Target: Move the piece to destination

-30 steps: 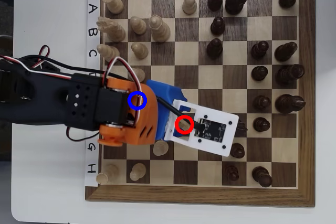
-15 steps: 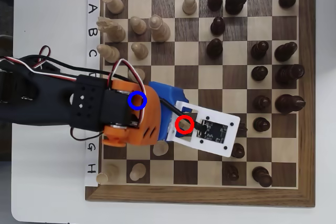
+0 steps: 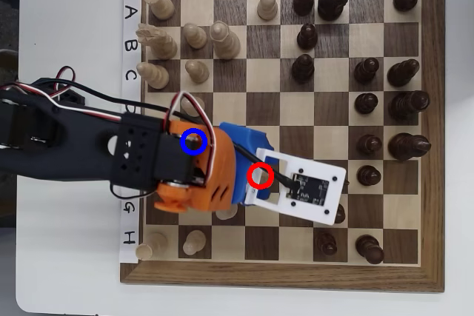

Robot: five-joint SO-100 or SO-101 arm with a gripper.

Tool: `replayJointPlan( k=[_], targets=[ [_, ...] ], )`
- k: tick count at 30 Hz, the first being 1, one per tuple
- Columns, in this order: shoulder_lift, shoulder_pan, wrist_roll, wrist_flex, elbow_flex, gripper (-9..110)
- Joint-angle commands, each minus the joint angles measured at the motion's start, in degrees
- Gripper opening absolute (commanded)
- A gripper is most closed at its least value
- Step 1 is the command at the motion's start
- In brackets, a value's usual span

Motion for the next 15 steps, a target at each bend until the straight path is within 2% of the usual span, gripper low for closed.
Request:
replayJointPlan(
  k=[1,15],
  targets=[
    [0.97,2.81,-2.37,-3.60,-2.29,17],
    [2.11,2.11,0.62,4.57,-2.72,15]
  ],
)
